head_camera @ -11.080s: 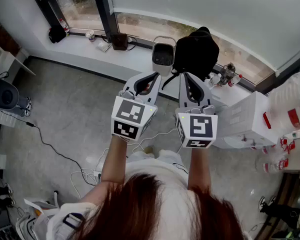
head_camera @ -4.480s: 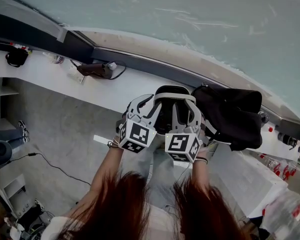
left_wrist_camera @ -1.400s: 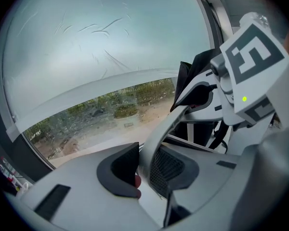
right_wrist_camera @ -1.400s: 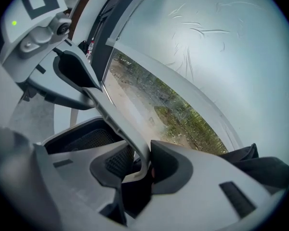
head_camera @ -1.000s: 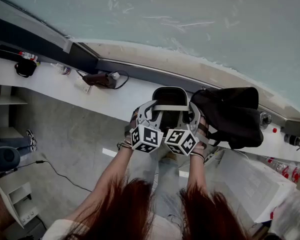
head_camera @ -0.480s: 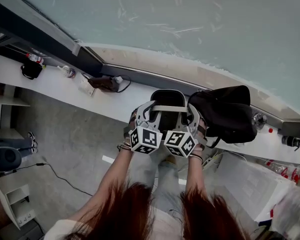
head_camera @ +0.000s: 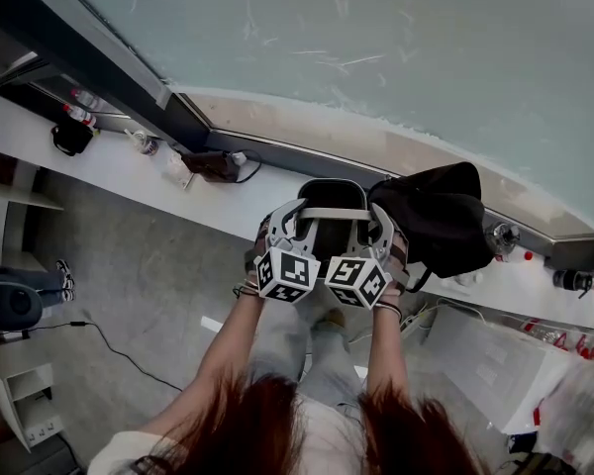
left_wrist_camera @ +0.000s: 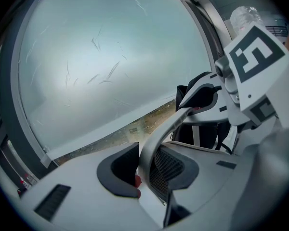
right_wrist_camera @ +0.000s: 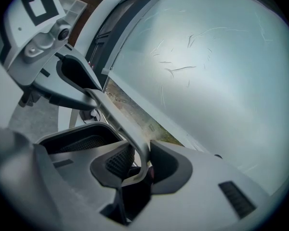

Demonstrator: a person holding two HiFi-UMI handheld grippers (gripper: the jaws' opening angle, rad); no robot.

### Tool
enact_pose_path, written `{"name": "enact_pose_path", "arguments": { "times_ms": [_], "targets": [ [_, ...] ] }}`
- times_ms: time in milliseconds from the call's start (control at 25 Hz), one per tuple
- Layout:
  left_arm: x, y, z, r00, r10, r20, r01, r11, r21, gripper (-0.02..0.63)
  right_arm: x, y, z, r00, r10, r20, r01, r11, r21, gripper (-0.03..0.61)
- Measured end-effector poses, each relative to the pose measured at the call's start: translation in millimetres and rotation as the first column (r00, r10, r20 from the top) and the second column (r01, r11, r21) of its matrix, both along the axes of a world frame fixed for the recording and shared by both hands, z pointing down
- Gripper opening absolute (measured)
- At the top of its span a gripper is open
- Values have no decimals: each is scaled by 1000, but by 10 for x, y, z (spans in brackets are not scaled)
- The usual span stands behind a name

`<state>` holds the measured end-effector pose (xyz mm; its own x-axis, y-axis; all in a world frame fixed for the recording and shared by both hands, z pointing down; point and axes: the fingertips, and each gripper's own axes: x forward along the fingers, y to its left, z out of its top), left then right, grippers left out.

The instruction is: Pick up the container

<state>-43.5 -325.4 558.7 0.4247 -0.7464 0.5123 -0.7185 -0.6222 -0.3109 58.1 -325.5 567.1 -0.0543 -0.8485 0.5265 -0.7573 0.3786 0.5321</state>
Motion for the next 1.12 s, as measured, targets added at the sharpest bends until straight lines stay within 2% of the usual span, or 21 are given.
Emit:
{"name": "enact_pose_path", "arguments": {
  "times_ms": [560, 1120],
  "targets": [
    [8, 441, -543, 997, -71, -7, 71, 995, 66, 104, 15, 452, -578, 997, -74, 31, 71, 994, 88, 110],
    [19, 1002, -1107, 993, -120, -21, 122, 979, 165, 103, 33, 1007, -1127, 991, -128, 38, 119, 975, 186, 106]
  ]
}}
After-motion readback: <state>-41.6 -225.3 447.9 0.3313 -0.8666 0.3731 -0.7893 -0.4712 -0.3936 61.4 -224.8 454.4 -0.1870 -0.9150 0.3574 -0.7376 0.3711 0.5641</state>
